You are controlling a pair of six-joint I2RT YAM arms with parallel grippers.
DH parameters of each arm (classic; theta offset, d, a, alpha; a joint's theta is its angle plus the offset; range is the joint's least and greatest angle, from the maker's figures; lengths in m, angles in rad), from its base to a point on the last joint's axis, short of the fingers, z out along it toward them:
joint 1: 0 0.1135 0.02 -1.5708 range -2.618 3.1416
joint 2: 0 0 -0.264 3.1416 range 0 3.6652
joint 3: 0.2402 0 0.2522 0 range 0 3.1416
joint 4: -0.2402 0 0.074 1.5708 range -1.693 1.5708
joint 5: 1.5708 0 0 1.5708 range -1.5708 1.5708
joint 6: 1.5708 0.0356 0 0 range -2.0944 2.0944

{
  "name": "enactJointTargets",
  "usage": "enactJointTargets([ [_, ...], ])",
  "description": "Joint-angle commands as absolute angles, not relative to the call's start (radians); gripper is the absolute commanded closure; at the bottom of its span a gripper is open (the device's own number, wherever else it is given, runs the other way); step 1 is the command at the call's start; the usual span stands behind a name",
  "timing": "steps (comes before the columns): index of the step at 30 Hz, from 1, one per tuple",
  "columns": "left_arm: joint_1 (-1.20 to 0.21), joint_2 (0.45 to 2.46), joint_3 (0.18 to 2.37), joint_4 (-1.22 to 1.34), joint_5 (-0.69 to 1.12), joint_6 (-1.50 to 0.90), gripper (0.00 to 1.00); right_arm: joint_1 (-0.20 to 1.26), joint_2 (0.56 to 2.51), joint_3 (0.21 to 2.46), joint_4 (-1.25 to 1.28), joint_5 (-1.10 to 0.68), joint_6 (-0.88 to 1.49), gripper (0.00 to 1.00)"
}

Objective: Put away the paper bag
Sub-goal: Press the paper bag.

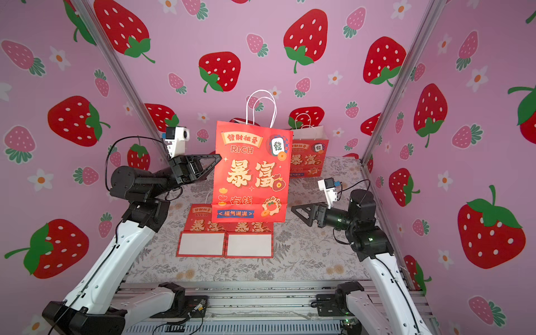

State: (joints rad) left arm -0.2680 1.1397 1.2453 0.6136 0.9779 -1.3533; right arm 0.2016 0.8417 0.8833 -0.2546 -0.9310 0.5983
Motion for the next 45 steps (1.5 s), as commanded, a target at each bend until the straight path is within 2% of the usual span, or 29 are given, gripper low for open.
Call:
enactJointTargets([
  [1,-0.268,1.131,1.290,0.700,0.992,-1.403,1.00,0.199,0.876,0.885,-0.108,-1.000,0.620,0.01],
  [9,-0.276,1.115,1.276,0.684,0.980,-1.399,1.00,0.250,1.006,0.944,0.000,-1.079,0.624,0.01],
  [15,-0.301,1.130,1.273,0.697,0.973,-1.394,1.00,0.358,1.081,1.015,0.008,-1.060,0.583,0.01],
  [20,-0.310,1.137,1.261,0.701,0.974,-1.386,1.00,0.382,1.113,1.046,0.077,-1.053,0.620,0.01],
  [25,-0.308,1.125,1.234,0.645,0.990,-1.335,1.00,0.382,1.095,1.096,0.087,-1.048,0.651,0.01],
  [30,-0.293,1.093,1.212,0.472,0.994,-1.191,1.00,0.380,1.019,1.139,0.061,-1.030,0.689,0.00],
  [37,-0.255,1.080,1.143,0.427,0.971,-1.135,1.00,0.380,0.918,1.167,0.067,-1.012,0.766,0.01],
  [45,-0.253,1.088,1.130,0.412,0.957,-1.110,1.00,0.381,0.902,1.111,0.326,-1.008,0.994,0.01],
])
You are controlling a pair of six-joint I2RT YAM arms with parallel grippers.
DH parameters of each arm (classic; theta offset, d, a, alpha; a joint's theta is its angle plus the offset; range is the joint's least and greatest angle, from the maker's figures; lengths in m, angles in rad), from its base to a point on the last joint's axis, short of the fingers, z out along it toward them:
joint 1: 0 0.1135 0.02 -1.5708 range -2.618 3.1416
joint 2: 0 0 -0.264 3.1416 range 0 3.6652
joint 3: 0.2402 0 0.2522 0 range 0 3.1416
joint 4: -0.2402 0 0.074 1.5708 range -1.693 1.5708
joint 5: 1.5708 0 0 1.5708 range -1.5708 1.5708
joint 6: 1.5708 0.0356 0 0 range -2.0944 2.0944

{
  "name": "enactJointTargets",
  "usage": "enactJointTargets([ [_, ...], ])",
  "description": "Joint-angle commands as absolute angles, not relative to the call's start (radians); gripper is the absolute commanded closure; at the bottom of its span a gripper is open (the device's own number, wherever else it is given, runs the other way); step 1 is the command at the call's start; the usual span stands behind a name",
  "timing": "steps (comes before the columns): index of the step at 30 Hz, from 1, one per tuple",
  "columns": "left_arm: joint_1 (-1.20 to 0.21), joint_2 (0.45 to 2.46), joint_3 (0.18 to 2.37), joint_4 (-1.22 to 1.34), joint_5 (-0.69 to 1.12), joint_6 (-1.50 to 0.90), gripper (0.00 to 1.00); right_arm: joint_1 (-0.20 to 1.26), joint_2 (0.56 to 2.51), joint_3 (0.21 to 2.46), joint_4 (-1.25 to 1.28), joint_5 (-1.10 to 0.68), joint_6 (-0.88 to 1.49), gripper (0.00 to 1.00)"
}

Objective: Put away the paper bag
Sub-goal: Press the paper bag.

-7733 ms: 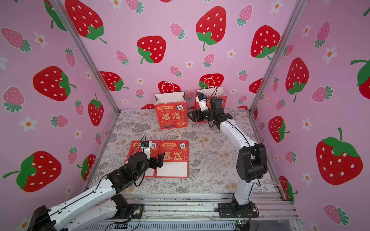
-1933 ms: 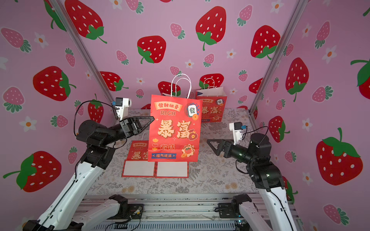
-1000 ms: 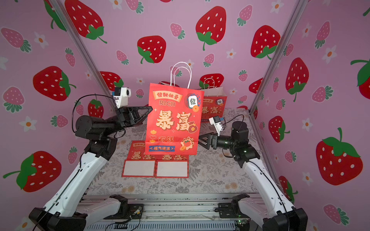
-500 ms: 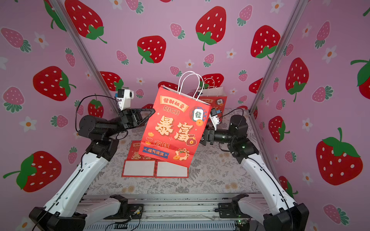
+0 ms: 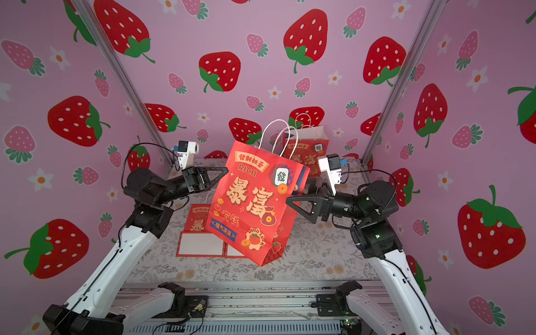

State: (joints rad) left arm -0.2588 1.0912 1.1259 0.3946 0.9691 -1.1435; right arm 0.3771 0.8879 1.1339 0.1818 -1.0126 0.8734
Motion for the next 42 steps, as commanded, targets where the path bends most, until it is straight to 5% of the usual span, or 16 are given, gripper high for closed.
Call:
enactJointTargets([
  [1,-0.253,1.086,1.130,0.408,0.956,-1.106,1.00,0.382,0.905,1.107,0.357,-1.006,1.020,0.01],
  [12,-0.253,1.056,1.141,0.322,0.917,-1.036,1.00,0.436,0.956,1.127,0.279,-0.919,0.977,0.02],
  [34,-0.255,1.017,1.135,0.258,0.860,-0.971,1.00,0.548,1.039,1.146,0.253,-0.712,0.953,0.39],
  [42,-0.256,1.008,1.124,0.256,0.855,-0.968,1.00,0.551,1.051,1.147,0.255,-0.672,0.955,0.65],
])
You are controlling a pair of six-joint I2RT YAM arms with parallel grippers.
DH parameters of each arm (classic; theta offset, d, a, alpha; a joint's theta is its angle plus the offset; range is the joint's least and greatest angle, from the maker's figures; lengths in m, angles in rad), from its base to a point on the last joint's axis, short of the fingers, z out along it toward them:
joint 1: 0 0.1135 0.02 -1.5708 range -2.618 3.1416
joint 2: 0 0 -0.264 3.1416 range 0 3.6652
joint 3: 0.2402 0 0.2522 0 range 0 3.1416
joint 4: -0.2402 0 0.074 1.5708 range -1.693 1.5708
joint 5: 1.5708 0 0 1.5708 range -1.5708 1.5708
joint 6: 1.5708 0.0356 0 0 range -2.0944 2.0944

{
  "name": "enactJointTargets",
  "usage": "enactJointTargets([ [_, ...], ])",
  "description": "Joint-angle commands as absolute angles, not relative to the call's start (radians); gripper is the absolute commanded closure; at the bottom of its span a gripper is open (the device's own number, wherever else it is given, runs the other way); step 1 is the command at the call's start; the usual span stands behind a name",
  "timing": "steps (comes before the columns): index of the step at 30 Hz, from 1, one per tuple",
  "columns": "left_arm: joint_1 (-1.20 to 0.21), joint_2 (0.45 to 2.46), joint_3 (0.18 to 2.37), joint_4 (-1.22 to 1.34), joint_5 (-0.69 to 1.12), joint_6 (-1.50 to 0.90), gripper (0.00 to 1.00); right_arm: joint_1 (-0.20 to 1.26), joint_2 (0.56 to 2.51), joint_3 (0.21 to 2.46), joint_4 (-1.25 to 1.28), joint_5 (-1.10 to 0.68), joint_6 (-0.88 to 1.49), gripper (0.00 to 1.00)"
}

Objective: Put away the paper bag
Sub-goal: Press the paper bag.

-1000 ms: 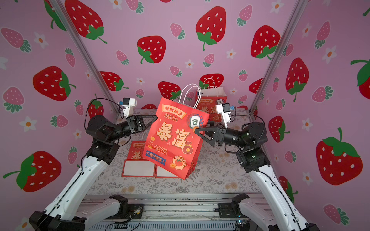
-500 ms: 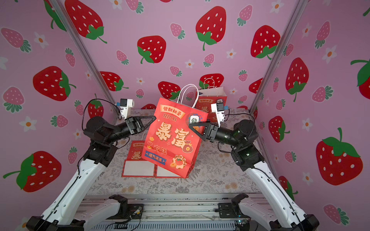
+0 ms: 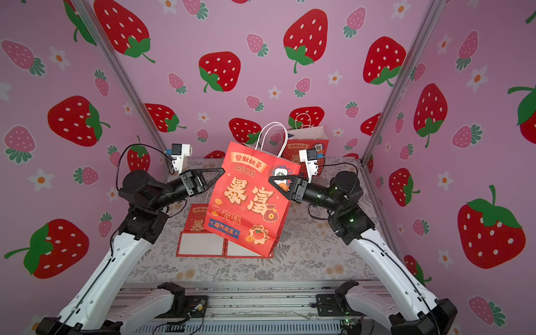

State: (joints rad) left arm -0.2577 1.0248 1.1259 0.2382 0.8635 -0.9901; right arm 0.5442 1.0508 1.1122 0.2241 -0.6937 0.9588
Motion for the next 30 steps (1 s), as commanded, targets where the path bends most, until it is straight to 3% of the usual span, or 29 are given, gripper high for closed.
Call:
enactJointTargets([
  [1,-0.256,1.005,1.121,0.257,0.854,-0.968,1.00,0.551,1.053,1.149,0.255,-0.669,0.957,0.69],
  [5,-0.256,0.999,1.110,0.252,0.857,-0.962,1.00,0.551,1.070,1.153,0.259,-0.673,0.964,0.86],
  [11,-0.256,0.970,1.108,0.158,0.852,-0.890,0.98,0.526,1.082,1.163,0.244,-0.716,0.963,0.98],
  [17,-0.255,0.923,1.071,0.056,0.821,-0.813,0.49,0.376,1.131,1.189,0.240,-0.915,1.045,1.00],
  [20,-0.255,0.906,1.059,-0.002,0.824,-0.771,0.33,0.283,1.185,1.230,0.241,-1.070,1.086,1.00],
  [26,-0.253,0.859,1.027,-0.091,0.826,-0.677,0.23,0.210,1.317,1.367,0.240,-1.393,1.116,1.00],
  [30,-0.253,0.837,0.983,-0.096,0.859,-0.636,0.18,0.209,1.357,1.425,0.240,-1.507,1.078,1.00],
])
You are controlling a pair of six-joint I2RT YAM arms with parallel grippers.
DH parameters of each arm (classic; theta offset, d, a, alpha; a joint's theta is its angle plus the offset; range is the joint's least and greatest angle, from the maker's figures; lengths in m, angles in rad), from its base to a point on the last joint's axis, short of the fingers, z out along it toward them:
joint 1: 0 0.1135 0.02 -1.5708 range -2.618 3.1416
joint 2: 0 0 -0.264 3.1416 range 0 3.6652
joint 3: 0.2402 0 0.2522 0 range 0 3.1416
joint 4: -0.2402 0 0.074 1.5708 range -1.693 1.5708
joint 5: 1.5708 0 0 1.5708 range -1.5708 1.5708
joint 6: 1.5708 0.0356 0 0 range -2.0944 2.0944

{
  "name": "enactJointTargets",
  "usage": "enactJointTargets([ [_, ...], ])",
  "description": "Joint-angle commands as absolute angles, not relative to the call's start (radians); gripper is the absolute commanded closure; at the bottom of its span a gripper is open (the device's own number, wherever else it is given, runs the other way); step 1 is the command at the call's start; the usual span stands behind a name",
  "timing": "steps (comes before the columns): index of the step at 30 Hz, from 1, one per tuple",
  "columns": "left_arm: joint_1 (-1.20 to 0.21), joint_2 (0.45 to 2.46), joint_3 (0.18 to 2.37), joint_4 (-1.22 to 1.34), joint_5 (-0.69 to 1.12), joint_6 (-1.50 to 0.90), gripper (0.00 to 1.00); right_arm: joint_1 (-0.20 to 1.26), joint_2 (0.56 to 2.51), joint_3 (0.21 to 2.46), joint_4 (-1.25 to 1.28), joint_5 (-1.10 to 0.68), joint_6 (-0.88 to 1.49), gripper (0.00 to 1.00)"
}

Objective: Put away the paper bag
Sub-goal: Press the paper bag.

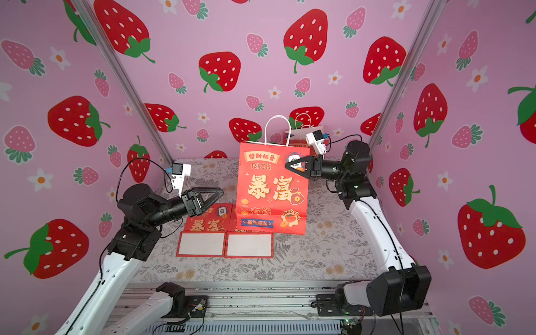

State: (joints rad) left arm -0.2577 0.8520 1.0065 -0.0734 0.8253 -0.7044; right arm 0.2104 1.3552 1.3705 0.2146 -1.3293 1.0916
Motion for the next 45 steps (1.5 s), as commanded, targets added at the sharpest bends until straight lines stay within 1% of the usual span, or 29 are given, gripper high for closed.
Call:
enactJointTargets([
  [1,-0.253,0.832,0.968,-0.089,0.870,-0.632,0.17,0.209,1.364,1.433,0.241,-1.514,1.077,1.00],
  [5,-0.255,0.807,0.896,-0.055,0.900,-0.627,0.12,0.210,1.396,1.482,0.243,-1.532,1.083,1.00],
  [10,-0.274,0.782,0.816,0.019,0.908,-0.642,0.09,0.222,1.426,1.586,0.243,-1.531,1.126,1.00],
  [14,-0.340,0.790,0.784,0.107,0.882,-0.647,0.07,0.238,1.440,1.646,0.244,-1.519,1.154,1.00],
  [18,-0.440,0.831,0.800,0.063,0.833,-0.567,0.06,0.251,1.450,1.679,0.245,-1.502,1.181,1.00],
  [22,-0.496,0.863,0.806,0.066,0.793,-0.537,0.06,0.273,1.455,1.698,0.247,-1.491,1.193,1.00],
  [26,-0.527,0.893,0.829,0.078,0.768,-0.529,0.06,0.299,1.451,1.702,0.248,-1.483,1.195,1.00],
  [33,-0.539,0.906,0.862,0.129,0.734,-0.552,0.06,0.315,1.428,1.653,0.248,-1.483,1.182,1.00],
  [40,-0.535,0.859,0.885,0.223,0.706,-0.639,0.05,0.310,1.406,1.596,0.242,-1.485,1.168,1.00],
  [45,-0.515,0.835,0.928,0.285,0.723,-0.720,0.06,0.298,1.383,1.553,0.241,-1.466,1.156,1.00],
])
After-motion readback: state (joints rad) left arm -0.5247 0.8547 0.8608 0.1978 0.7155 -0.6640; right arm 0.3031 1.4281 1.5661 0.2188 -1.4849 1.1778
